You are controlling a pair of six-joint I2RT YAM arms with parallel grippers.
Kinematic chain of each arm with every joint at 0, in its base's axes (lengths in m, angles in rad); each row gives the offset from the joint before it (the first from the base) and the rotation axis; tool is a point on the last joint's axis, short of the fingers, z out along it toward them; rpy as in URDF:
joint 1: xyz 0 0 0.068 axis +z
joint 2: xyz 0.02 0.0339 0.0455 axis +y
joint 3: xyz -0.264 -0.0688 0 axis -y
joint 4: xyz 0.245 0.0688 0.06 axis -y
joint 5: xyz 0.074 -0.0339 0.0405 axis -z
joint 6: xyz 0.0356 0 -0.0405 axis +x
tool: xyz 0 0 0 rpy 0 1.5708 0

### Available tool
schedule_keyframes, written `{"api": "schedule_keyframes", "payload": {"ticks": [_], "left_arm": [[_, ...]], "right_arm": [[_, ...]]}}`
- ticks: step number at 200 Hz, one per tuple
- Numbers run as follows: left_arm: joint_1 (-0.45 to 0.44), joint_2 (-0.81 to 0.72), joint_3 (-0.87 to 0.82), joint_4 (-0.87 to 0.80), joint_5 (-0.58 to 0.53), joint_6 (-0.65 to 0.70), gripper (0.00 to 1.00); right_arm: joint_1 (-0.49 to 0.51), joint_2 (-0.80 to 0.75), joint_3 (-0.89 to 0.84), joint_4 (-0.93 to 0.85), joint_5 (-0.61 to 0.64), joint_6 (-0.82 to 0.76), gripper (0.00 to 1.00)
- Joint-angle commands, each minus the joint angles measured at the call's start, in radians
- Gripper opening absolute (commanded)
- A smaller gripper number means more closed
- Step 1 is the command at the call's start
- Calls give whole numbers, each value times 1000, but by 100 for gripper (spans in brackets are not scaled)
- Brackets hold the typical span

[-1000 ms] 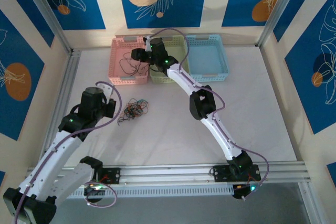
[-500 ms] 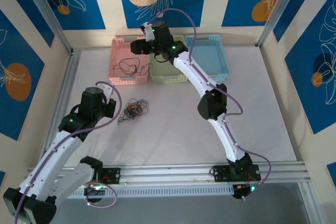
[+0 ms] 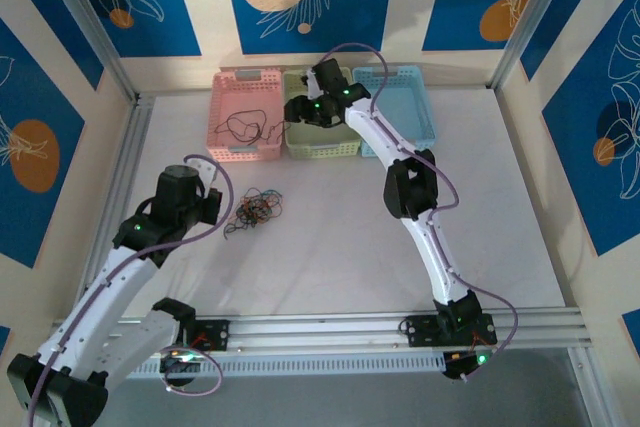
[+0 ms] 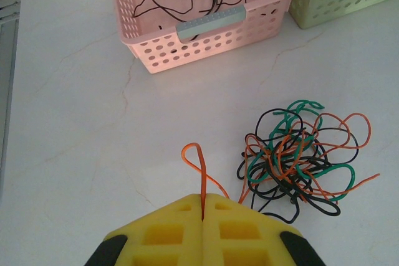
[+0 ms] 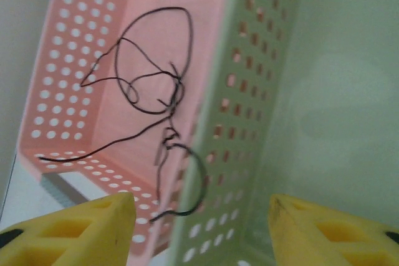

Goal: Untangle the cables

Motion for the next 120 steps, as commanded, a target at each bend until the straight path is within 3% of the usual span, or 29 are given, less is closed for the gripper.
{"api": "schedule_keyframes", "payload": {"ticks": [1,48,120], "left_arm": [[18,-1,-9,17,9,8,0],[25,7,-7,18,20,8,0],[26,8,-7,18,28,8,0]], "right_arm": [[1,29,28,-11,-116,60,57],[0,96,81,-6,-183,94,52],[9,122,97,51,-225,128,30]]}}
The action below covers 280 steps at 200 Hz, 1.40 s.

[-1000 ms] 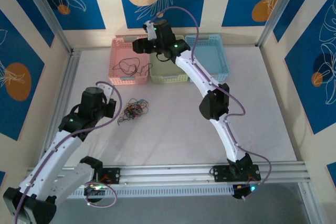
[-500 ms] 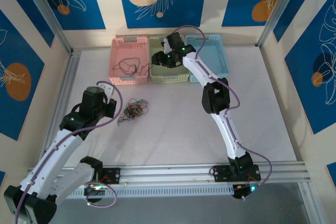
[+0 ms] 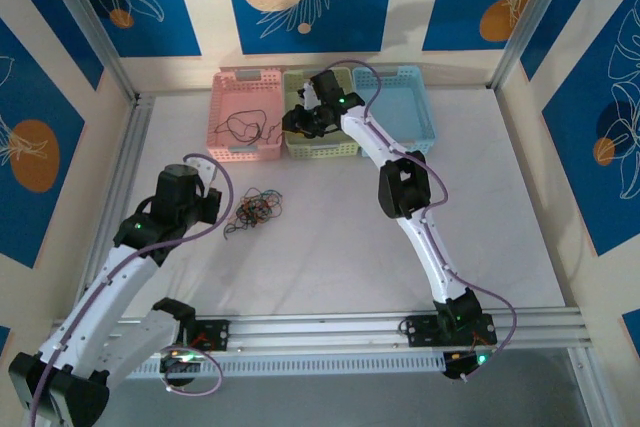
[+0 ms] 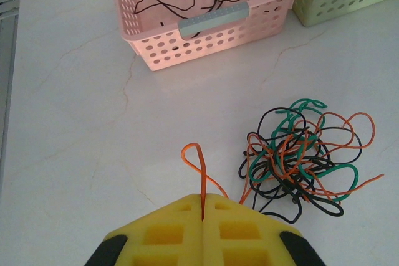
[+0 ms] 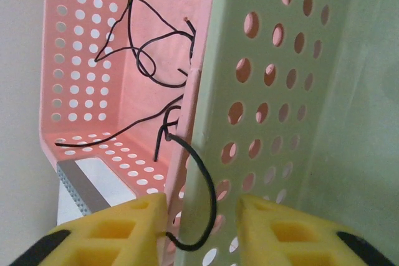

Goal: Untangle the cables

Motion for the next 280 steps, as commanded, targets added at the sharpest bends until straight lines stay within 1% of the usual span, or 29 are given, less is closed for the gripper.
{"api": "schedule_keyframes", "payload": {"ticks": [1,22,42,79,99,135,192,197,202,222,243,254,280], "left_arm": [[13,1,-7,18,21,7,0],[13,2,-7,18,23,7,0],[12,4,-7,18,24,7,0],[13,5,-7,18,24,7,0],[13,6,-7,18,24,7,0],[12,5,-7,18,24,7,0],[13,10,-9,18,27,7,0],[12,11,-9,18,26,7,0],[13,11,-9,18,25,7,0],[13,10,-9,19,26,7,0],[13,12,-9,20,26,7,0],[13,12,-10,20,28,7,0],[13,12,-12,23,37,7,0]], "right_arm": [[7,13,45,14,-34,12,30],[11,12,61,5,-16,-1,23],[14,6,67,1,-4,-14,21],[19,-19,65,-6,29,-42,8],[28,-32,64,-10,47,-65,4],[62,-47,66,15,45,-128,3],[103,-25,70,88,46,-150,3],[106,-20,72,91,49,-149,4],[108,-14,75,94,51,-149,8],[110,3,92,92,52,-147,32],[111,1,103,84,51,-149,47],[111,-10,106,73,53,-149,52],[121,-72,96,49,59,-160,56]]}}
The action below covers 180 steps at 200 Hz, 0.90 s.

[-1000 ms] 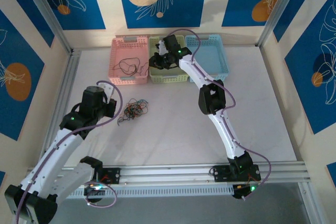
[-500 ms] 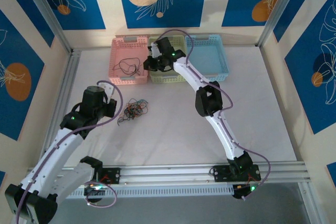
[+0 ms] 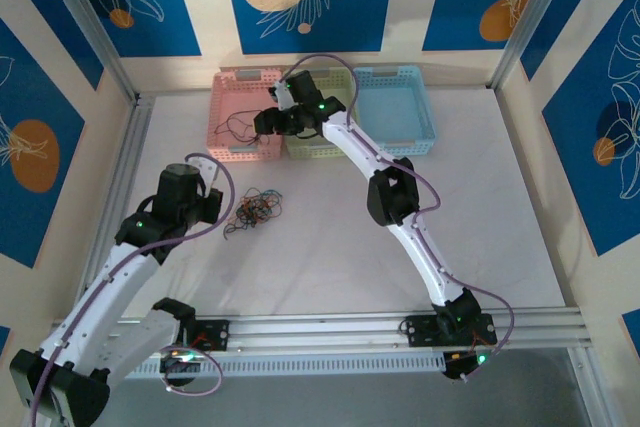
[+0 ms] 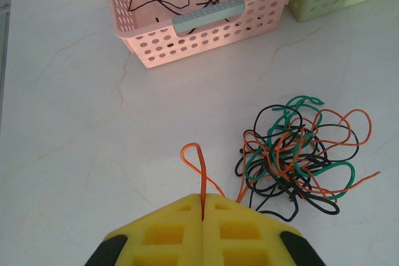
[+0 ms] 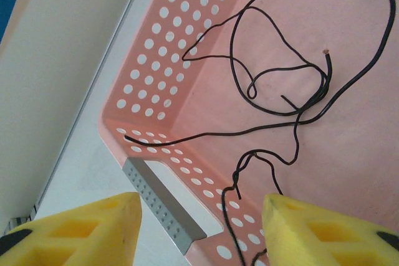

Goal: Untangle the cables

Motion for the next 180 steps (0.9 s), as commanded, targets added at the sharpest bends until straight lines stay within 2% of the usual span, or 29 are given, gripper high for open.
{"api": "schedule_keyframes", "payload": {"ticks": [1,38,65,88,115,145,161,180], "left_arm": [[13,-1,-12,22,24,7,0],[13,-16,-15,30,36,6,0],[13,-26,-15,31,46,5,0],[13,-47,-17,38,78,2,0],[13,-81,-15,56,215,-3,0],[12,-127,-14,95,415,-22,0],[9,-162,-22,120,477,-31,0],[7,-188,-32,137,499,-35,0]], "right_arm": [[8,-76,21,-27,7,-16,56],[32,-224,-72,-55,90,-50,57],[30,-372,-220,-43,87,-61,53],[34,-496,-370,-42,84,-77,45],[49,-714,-729,75,91,-101,42],[45,-925,-1162,298,62,-20,47],[52,-948,-1299,388,0,35,50],[80,-896,-1337,401,-40,68,52]]}}
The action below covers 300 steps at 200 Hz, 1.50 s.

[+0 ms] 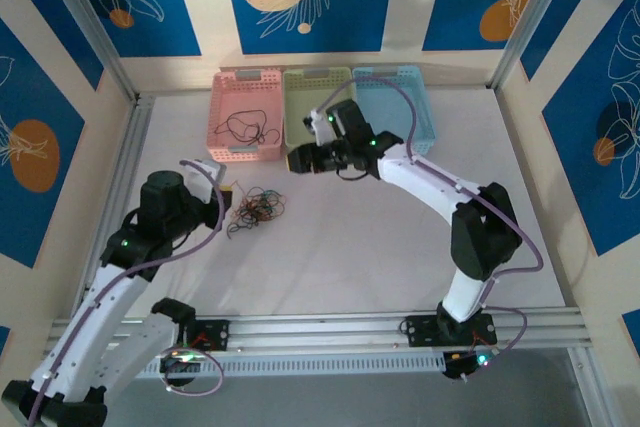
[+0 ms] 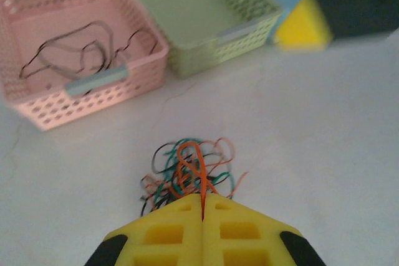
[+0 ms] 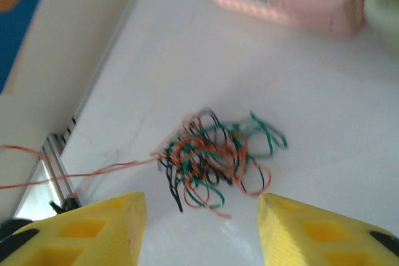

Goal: Untangle the cables

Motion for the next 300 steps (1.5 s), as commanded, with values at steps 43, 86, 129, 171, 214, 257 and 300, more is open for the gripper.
{"api": "schedule_keyframes", "payload": {"ticks": [43,86,129,171,214,257,300], "left_arm": [[3,-7,-10,28,37,-13,0],[2,22,-1,-6,-62,-1,0],[2,28,-5,-9,-118,5,0],[2,42,-3,-16,-121,8,0],[2,43,-3,-17,-132,8,0],[2,42,-3,-19,-137,9,0],[2,37,-3,-25,-176,12,0]], "right_arm": [[62,181,-91,222,-82,161,57],[62,283,5,143,-7,138,58],[46,317,30,171,-57,142,57],[78,368,107,128,-92,106,55],[90,401,173,68,-73,81,48],[94,400,174,54,-72,72,23],[92,325,125,62,-16,35,0]]}}
